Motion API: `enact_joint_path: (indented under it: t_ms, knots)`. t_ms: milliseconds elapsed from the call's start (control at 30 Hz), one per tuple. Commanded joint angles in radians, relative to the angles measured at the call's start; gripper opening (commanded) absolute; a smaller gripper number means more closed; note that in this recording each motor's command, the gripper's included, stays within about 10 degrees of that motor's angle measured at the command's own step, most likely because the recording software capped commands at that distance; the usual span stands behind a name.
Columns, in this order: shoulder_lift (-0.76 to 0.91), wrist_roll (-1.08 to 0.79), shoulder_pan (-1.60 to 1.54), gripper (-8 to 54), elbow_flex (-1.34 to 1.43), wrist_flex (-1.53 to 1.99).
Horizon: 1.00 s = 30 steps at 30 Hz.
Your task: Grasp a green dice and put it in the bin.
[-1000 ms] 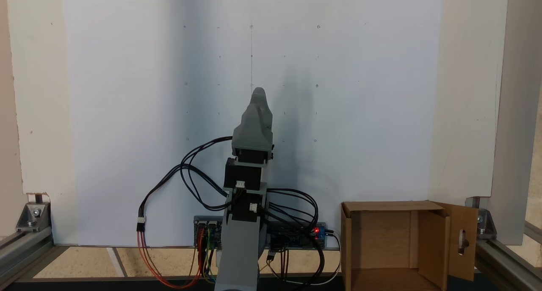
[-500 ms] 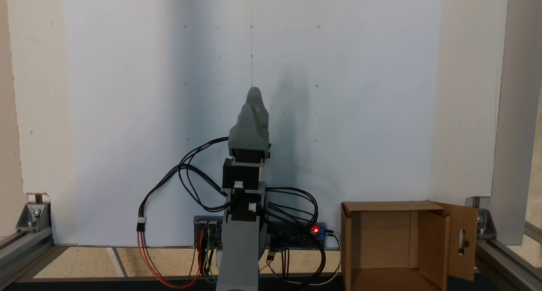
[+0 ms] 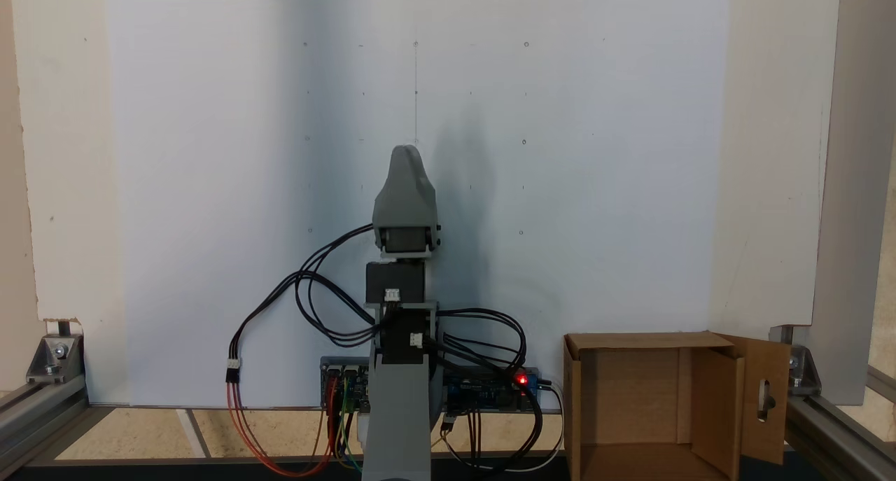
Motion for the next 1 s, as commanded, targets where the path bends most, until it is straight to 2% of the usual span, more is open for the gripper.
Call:
enact_joint_path:
  t_ms: [0, 767, 967]
  knots:
    - [0.11, -0.04, -0.002, 43.4, -0.124, 0.13]
    - [0.103, 0.126, 0.029, 42.9, -0.939, 1.658]
    - [0.015, 0.143, 0.028, 43.2, -1.118, 2.031]
